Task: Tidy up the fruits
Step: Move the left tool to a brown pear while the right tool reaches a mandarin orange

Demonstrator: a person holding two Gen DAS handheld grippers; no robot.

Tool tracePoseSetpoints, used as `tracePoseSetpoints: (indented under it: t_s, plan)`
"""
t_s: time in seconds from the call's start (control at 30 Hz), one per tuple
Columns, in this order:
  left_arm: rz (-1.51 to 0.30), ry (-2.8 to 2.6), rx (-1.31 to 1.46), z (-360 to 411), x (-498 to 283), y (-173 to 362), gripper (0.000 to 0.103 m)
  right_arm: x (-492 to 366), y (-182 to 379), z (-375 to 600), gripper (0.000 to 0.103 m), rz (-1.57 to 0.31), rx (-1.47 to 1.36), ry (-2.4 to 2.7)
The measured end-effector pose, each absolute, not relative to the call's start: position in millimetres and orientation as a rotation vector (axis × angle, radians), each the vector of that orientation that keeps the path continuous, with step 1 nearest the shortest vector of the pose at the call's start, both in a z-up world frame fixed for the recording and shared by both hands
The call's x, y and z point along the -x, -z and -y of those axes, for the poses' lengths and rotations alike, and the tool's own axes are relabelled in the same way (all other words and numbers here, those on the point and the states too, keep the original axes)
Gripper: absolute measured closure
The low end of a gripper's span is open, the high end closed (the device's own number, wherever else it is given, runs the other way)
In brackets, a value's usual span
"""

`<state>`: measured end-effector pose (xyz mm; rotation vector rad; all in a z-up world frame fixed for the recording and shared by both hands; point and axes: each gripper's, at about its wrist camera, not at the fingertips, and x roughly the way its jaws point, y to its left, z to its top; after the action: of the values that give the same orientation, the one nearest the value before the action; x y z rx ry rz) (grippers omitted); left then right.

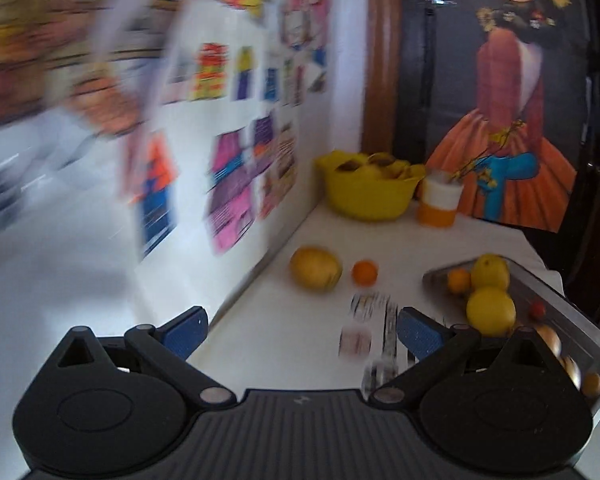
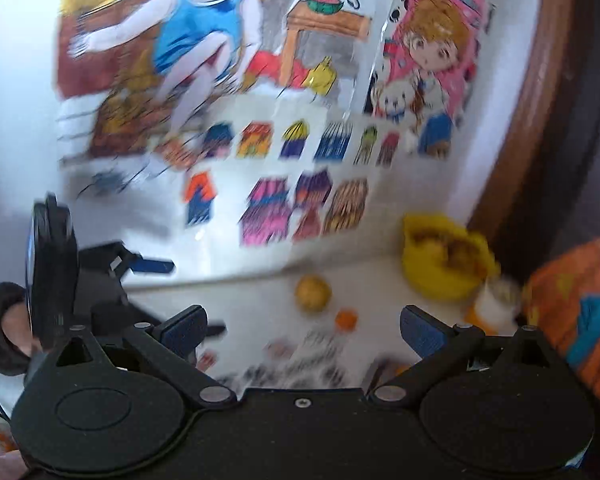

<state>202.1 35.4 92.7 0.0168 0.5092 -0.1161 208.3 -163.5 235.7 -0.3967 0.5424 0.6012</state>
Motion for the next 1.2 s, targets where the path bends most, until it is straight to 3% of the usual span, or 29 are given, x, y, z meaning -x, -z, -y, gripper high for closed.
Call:
tracePoseSetpoints:
  t_s: [0.13, 0.43, 0.67, 1.2]
  plan:
    - [-0.506, 0.130, -0.068, -25, -254, -75, 0.001, -278, -221, 161, 0.001, -0.565, 0.439, -0.644]
    - [-0.572, 0.110, -0.103, -13, -323, -41, 0.001, -401, -124, 169, 0.001, -0.705, 0.337, -0.647]
    - [-0.584, 0.110, -0.177, -3, -343, -30, 0.001, -429, -85, 161, 0.003, -0.750, 0.331, -0.623]
    - [-0.590, 0.151, -0.283, 14, -361, -17, 0.001, -453, -52, 163, 0.023, -0.936, 0.117, -0.604]
